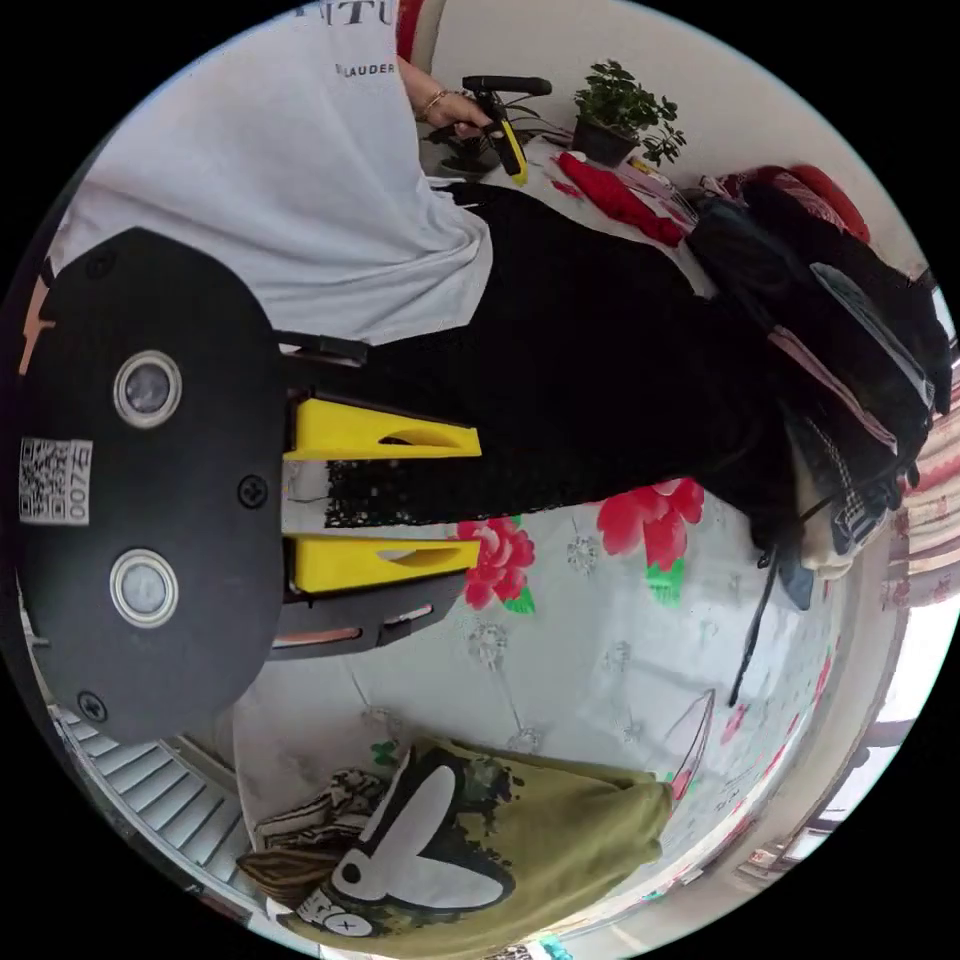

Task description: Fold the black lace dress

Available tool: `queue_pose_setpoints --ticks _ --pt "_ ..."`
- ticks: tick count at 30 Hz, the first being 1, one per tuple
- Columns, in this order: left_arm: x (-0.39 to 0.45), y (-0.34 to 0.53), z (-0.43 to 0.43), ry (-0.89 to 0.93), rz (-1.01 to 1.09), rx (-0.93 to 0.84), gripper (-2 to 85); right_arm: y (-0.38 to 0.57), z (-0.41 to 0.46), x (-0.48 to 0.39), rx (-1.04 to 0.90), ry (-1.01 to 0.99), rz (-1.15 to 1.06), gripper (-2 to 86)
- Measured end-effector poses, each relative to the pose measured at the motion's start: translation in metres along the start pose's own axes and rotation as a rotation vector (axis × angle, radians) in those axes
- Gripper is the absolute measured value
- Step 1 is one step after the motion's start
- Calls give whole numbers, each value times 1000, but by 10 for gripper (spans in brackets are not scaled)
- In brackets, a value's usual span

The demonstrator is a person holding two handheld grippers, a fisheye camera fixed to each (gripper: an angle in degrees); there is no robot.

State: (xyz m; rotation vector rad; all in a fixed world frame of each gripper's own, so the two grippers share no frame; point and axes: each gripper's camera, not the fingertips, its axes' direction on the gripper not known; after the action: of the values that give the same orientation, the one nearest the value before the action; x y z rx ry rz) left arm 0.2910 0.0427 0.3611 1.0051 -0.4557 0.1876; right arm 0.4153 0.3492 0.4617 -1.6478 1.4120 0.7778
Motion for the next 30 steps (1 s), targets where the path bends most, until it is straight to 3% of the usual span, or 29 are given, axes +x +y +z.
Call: queue_pose_setpoints --ticks 3,6,8,11,14,17,19,22,26,30 --pt "1 32 10 60 -24 -30 117 42 22 7 -95 -37 15 89" --pt "19 27 9 -87 50 -60 116 54 24 -8 -40 24 -34 83" --pt "30 21 8 -140 120 -90 99 54 28 -19 -67 119 -75 68" --pt "35 12 3 -140 164 -136 13 59 29 -30 -49 97 -161 29" --pt "28 1 -5 -90 176 -188 -2 55 26 -22 -100 -6 -175 9" --pt "-1 -11 -57 124 105 -40 -6 49 -16 3 49 -182 -120 2" --pt "-29 -14 -117 315 40 150 -8 46 -53 20 180 -320 -81 0" --pt "-51 -1 -188 442 43 339 -8 54 -116 46 421 -535 -44 -2" --pt "-61 42 -249 474 106 467 -8 101 -180 63 673 -737 -88 -3" --pt "-67 105 -259 500 124 468 -8 165 -187 62 687 -743 -110 -3"
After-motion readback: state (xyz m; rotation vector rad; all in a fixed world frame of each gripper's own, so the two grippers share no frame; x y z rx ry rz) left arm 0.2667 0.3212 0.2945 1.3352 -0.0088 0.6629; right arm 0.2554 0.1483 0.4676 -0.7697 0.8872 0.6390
